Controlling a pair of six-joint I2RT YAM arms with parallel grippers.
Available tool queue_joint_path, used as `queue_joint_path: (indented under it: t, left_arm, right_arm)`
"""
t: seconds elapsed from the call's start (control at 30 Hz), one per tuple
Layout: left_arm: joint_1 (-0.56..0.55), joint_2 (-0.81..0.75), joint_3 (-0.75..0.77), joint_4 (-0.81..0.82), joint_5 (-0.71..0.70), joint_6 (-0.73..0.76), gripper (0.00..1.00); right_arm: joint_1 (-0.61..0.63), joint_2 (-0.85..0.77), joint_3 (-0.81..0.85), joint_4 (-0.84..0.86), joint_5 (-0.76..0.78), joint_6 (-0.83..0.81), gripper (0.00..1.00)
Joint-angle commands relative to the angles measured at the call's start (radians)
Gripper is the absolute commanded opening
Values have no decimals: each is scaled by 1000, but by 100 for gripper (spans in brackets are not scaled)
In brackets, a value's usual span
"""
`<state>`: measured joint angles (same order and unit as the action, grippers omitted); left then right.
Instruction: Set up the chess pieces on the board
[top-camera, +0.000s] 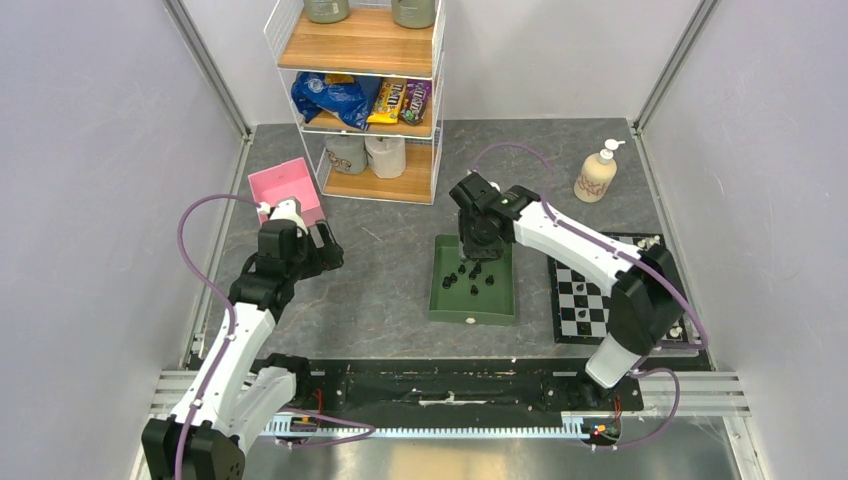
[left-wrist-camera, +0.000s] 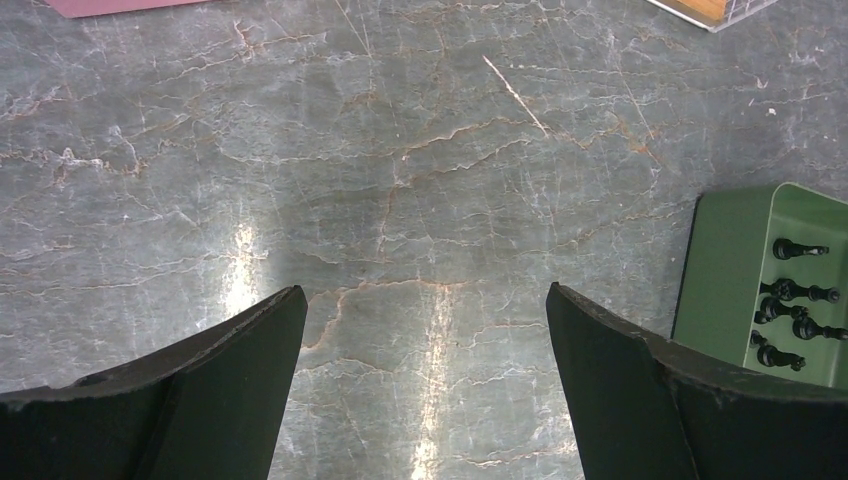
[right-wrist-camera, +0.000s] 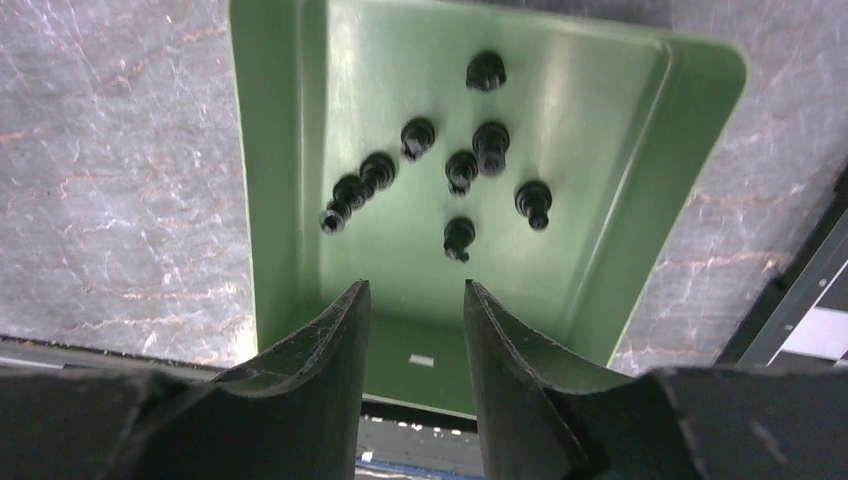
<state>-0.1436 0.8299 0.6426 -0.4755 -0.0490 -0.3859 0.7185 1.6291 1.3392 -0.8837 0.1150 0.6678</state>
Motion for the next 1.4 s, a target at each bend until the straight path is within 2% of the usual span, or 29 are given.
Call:
queue_joint_path:
  t: [0.0, 0.27, 0.7, 1.37]
  left_arm:
    - [-1, 14, 35, 28, 5, -25, 97]
    - [-1, 20, 36, 26, 7, -26, 97]
    - [-1, 28, 38, 25, 4, -24, 97]
    - [-1, 36, 40, 25, 3, -21, 97]
  right_arm:
    - [2, 79, 129, -4, 48, -58, 47]
    - [5, 215, 209, -4, 6, -58, 44]
    - [6, 322, 214, -8, -5, -54, 40]
    - [7, 380, 206, 0, 35, -36, 34]
